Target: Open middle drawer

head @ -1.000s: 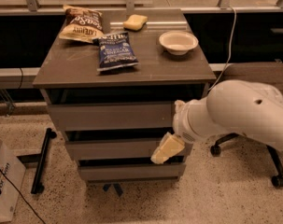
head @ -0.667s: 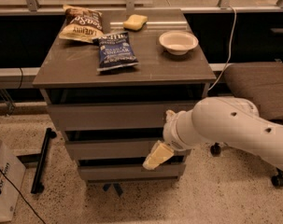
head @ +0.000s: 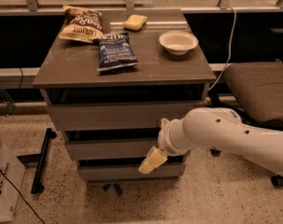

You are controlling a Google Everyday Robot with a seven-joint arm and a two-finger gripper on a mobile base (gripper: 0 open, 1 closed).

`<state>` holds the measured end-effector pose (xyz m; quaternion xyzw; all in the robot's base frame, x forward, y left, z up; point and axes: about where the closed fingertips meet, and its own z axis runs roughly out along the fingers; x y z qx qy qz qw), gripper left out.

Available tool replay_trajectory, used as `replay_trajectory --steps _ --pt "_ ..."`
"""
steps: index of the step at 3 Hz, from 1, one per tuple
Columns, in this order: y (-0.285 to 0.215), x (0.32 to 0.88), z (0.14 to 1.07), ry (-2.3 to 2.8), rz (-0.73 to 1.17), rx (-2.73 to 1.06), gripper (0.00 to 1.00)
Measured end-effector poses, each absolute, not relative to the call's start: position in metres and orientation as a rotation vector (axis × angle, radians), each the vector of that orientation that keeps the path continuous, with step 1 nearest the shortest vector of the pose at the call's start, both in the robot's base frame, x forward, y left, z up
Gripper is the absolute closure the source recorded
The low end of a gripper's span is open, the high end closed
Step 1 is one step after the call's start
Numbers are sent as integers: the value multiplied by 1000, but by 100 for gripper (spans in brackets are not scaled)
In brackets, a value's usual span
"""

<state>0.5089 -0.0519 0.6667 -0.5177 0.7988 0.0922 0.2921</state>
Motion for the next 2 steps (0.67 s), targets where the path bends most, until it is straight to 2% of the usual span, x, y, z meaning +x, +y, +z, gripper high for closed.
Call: replay_trajectory --steps 2 --pt "-69 530 630 2161 323 -1292 0"
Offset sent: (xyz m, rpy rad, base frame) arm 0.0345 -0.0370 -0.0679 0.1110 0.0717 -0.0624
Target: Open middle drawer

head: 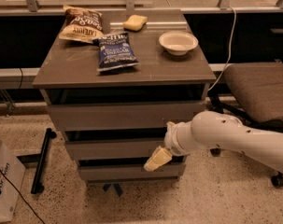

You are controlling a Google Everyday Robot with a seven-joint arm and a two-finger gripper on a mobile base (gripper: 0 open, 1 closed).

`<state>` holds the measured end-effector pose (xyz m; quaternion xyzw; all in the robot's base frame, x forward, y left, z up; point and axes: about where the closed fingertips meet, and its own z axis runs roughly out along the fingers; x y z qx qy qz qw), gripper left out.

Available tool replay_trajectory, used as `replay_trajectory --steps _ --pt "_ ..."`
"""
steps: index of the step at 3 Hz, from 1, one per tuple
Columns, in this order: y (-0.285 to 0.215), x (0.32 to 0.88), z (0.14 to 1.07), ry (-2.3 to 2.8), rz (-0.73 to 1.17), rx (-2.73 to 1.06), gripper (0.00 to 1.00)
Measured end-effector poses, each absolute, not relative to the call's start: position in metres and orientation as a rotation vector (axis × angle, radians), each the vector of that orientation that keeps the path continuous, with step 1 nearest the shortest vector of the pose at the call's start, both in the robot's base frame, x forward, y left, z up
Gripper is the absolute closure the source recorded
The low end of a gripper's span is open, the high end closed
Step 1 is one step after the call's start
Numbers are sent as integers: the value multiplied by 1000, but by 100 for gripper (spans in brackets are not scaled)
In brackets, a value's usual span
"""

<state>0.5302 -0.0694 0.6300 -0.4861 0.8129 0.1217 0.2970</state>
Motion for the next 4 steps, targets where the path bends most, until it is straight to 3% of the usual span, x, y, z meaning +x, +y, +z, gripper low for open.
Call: replay_trajectory --steps 4 --pt "-118 593 506 2268 474 -1165 0"
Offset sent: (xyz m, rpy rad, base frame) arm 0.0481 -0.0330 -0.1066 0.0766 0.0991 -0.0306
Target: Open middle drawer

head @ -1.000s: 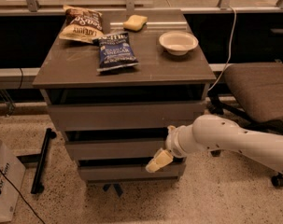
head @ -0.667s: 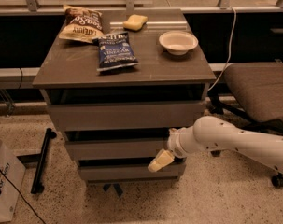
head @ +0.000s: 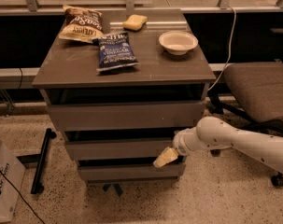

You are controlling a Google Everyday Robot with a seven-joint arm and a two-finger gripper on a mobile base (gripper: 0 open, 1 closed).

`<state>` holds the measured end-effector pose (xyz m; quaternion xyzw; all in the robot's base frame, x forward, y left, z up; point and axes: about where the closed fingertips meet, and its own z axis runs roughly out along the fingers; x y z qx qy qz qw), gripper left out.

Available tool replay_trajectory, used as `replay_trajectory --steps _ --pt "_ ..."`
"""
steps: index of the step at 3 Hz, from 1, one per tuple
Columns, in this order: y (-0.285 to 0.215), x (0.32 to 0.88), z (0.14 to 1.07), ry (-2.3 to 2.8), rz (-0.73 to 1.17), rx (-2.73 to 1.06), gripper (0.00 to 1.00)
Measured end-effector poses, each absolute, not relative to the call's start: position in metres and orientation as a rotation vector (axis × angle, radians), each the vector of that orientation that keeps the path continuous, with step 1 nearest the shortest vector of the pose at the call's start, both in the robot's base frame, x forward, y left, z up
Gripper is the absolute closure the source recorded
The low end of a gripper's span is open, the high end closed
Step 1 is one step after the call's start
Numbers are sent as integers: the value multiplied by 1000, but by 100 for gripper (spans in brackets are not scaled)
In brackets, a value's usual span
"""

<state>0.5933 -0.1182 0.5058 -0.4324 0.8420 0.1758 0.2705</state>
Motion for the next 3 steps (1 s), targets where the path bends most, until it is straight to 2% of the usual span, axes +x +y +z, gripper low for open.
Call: replay_trajectory --steps 2,3 --pt "-139 639 470 2304 512 -1125 0" --pt "-126 646 454 2306 567 -1144 0"
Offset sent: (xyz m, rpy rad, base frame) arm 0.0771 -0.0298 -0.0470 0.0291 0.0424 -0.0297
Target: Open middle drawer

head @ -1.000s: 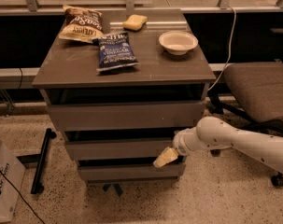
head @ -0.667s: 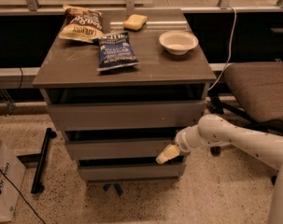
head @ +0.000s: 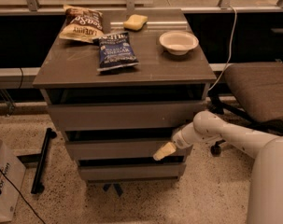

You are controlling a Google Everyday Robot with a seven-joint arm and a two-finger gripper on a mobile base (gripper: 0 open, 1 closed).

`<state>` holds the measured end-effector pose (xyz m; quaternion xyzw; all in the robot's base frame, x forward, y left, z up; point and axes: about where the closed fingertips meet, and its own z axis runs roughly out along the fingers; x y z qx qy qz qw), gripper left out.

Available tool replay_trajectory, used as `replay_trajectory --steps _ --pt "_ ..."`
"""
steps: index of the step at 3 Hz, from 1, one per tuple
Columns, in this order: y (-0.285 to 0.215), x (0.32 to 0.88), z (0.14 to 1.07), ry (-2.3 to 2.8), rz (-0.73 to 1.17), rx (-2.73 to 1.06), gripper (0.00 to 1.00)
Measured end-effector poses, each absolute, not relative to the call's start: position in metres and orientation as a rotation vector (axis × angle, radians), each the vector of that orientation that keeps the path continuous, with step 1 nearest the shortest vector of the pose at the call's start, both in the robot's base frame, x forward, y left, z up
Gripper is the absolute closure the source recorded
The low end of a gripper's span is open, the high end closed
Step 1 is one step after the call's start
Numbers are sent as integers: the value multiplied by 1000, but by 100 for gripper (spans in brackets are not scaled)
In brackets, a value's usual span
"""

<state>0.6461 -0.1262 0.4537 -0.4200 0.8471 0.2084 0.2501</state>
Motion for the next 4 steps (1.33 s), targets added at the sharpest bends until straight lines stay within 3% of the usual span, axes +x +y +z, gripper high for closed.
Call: replay_trajectory --steps 2,3,4 --pt "-113 625 435 2323 642 -1127 42" --pt "-113 625 439 2323 642 -1127 48" --pt "-113 625 443 2323 642 -1127 31"
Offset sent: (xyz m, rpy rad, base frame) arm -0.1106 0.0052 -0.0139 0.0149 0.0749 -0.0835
